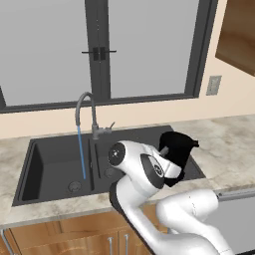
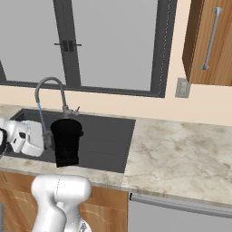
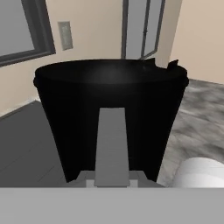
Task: Turn on the sink faucet and place the jug under the water for a few seconds to fill it up.
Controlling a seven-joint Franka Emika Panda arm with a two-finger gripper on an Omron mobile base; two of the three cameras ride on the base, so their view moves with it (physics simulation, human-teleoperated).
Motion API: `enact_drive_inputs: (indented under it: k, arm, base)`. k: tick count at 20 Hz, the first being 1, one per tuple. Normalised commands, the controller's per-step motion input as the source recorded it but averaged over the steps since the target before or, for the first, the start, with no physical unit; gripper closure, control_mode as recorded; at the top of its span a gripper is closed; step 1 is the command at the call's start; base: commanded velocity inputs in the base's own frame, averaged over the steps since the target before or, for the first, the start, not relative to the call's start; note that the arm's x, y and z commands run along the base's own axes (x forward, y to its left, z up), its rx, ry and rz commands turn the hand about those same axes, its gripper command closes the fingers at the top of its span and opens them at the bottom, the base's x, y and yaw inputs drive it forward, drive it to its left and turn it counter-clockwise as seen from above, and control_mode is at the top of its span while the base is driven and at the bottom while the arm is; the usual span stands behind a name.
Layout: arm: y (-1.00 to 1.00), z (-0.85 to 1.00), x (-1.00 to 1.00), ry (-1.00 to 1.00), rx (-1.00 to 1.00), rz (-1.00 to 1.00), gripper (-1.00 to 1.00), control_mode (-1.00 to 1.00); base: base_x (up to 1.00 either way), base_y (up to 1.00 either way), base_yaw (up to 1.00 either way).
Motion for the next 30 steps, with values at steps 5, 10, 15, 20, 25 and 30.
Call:
enact_drive_inputs:
  k: [5, 10, 15, 20, 25, 30]
  arm:
    - [0.93, -0.03, 0.13, -0.02, 0.01, 0.05, 1.00, -1.00]
    - [0.73, -0.11, 0.45, -0.01, 0.04, 0.18, 1.00, -1.00]
    - [0.89, -0.04, 0.52, 0.01, 0.01, 0.16, 1.00, -1.00]
    - [1.00, 0.00, 0.37, 0.04, 0.00, 0.08, 1.00, -1.00]
    - [1.00, -0.01, 0.07, 0.04, 0.00, 0.01, 1.00, -1.00]
    - [0.84, -0.12, 0.15, 0.03, 0.00, 0.00, 1.00, -1.00]
  base:
    - [0.00, 0.00, 0.00]
    - [0.00, 0.00, 0.00]
    - [0.00, 0.00, 0.00]
    - [0.00, 0.00, 0.00]
    - [0.00, 0.00, 0.00]
    - [0.00, 0.00, 0.00]
